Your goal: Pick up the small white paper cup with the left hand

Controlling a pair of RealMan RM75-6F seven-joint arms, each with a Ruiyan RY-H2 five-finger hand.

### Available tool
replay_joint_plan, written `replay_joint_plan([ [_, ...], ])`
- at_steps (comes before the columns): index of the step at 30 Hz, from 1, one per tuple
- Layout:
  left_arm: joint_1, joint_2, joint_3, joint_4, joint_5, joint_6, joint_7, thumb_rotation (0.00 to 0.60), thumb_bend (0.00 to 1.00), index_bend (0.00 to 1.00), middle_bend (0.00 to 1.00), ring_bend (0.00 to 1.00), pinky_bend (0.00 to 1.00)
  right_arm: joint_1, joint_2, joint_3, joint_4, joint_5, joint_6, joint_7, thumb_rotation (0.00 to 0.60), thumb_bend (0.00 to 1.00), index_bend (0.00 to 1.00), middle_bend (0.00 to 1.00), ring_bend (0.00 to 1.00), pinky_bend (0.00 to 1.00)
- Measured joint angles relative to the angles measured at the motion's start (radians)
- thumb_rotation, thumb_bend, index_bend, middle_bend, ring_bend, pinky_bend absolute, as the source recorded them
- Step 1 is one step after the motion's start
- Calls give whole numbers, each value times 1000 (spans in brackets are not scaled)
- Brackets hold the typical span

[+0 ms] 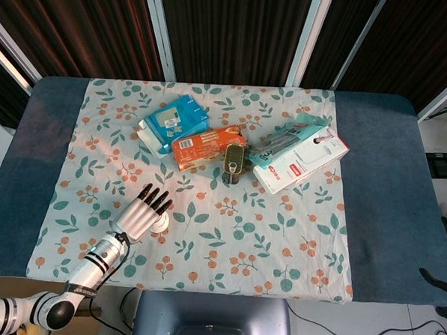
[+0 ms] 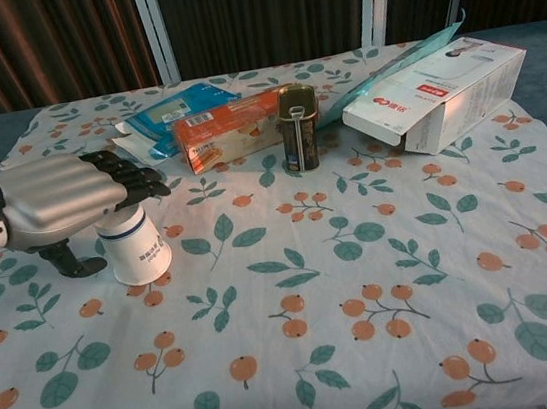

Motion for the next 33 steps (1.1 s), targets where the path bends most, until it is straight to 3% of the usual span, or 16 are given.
replay_joint_plan([
  [7,-36,-12,24,-3,-47,13,33,600,314,0,1,0,0,2,-2,0,1,7,-11,-1,600,112,0,0,0,0],
  [10,-47,-23,34,8,-65,28,32,600,337,9,60,0,0,3,3,0,-9,21,-30,-6,600,112,0,0,0,0],
  [17,-70,-44,80,61,7,63,-4,600,421,172,230,3,0,8,23,-11,-27,23,-60,-16,600,112,0,0,0,0],
  [23,-72,-51,94,76,65,84,-69,600,472,330,353,90,0,12,28,-13,-35,25,-72,-20,600,112,0,0,0,0],
  [29,-68,-51,99,97,126,111,-151,600,488,388,417,132,0,11,36,-13,-47,24,-69,-23,600,112,0,0,0,0],
  [33,-59,-32,84,86,155,119,-270,600,501,390,433,144,17,11,46,-14,-56,25,-72,-15,600,112,0,0,0,0],
])
